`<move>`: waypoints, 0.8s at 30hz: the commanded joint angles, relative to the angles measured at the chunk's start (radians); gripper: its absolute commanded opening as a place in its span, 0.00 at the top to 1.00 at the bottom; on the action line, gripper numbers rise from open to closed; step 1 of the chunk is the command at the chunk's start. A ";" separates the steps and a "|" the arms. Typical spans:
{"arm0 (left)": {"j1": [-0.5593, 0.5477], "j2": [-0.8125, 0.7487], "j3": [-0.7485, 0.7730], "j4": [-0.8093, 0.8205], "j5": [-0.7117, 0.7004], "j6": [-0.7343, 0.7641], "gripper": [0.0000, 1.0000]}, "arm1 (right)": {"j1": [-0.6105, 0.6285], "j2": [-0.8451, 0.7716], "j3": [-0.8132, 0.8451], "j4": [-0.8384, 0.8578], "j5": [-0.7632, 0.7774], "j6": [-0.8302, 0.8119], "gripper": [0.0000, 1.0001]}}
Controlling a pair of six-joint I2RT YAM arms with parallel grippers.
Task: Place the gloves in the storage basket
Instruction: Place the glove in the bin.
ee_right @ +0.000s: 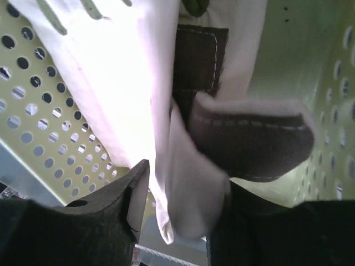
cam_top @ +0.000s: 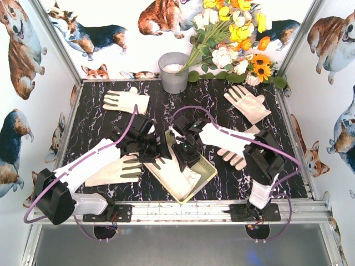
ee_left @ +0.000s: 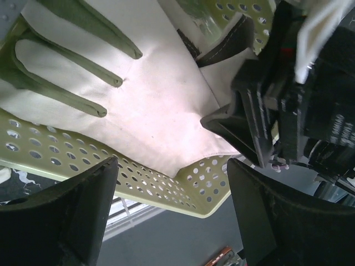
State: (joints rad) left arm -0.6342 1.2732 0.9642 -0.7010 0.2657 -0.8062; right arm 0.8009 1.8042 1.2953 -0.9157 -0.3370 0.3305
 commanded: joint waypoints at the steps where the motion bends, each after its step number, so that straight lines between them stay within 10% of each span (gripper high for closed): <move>1: -0.005 -0.021 0.042 0.032 -0.023 0.056 0.26 | 0.004 -0.120 0.025 -0.017 0.065 0.000 0.56; 24: -0.164 0.277 0.228 0.185 -0.005 0.394 0.34 | -0.176 -0.474 -0.216 0.065 0.099 0.205 0.49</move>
State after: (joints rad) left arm -0.7456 1.4799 1.1351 -0.5770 0.2737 -0.5476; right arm 0.6987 1.4261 1.0950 -0.9386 -0.2081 0.4690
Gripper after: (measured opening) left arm 0.660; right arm 0.509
